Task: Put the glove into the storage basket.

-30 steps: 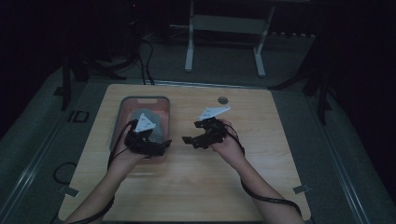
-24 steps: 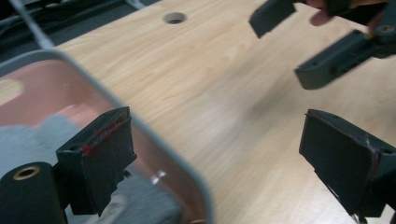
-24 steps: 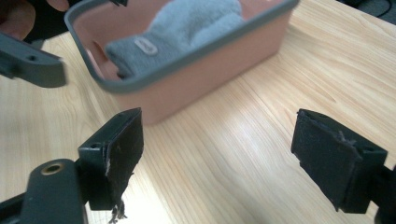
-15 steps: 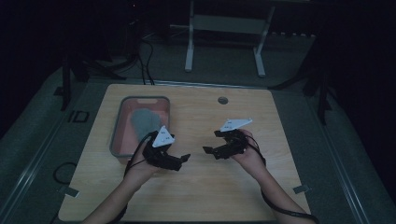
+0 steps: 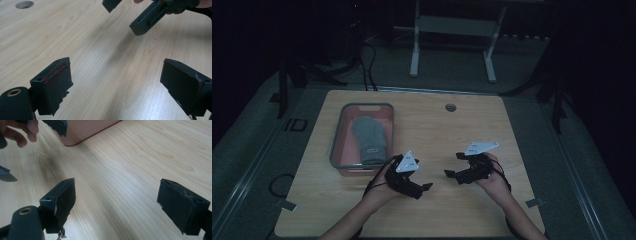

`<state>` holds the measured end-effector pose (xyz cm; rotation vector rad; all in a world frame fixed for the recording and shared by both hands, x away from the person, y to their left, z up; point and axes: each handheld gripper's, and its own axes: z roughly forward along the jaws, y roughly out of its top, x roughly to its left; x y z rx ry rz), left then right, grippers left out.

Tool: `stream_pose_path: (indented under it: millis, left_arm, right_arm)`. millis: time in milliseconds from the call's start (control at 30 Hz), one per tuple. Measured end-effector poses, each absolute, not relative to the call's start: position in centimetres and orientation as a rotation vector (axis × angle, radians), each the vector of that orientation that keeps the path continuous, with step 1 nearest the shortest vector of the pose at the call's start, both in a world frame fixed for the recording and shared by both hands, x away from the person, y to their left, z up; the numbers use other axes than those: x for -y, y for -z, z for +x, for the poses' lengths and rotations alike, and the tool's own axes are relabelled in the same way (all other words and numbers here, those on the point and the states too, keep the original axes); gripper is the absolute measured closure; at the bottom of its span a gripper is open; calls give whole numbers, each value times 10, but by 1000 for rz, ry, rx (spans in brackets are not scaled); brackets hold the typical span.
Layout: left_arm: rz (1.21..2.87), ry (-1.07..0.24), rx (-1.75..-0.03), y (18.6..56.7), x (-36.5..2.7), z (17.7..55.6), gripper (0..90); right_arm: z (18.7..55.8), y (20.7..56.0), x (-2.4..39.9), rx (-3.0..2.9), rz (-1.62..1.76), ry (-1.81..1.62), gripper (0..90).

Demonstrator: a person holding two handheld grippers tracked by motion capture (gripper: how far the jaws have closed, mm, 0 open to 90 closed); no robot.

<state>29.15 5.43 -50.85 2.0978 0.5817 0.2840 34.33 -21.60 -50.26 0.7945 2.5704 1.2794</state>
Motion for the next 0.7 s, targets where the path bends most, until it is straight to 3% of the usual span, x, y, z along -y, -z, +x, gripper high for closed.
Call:
stream_pose_path:
  millis: [700]
  left_arm:
    - [2101,-237,-552,542,-41,281,104]
  right_arm:
    - [307,552,278,-2527,867,-1237,140]
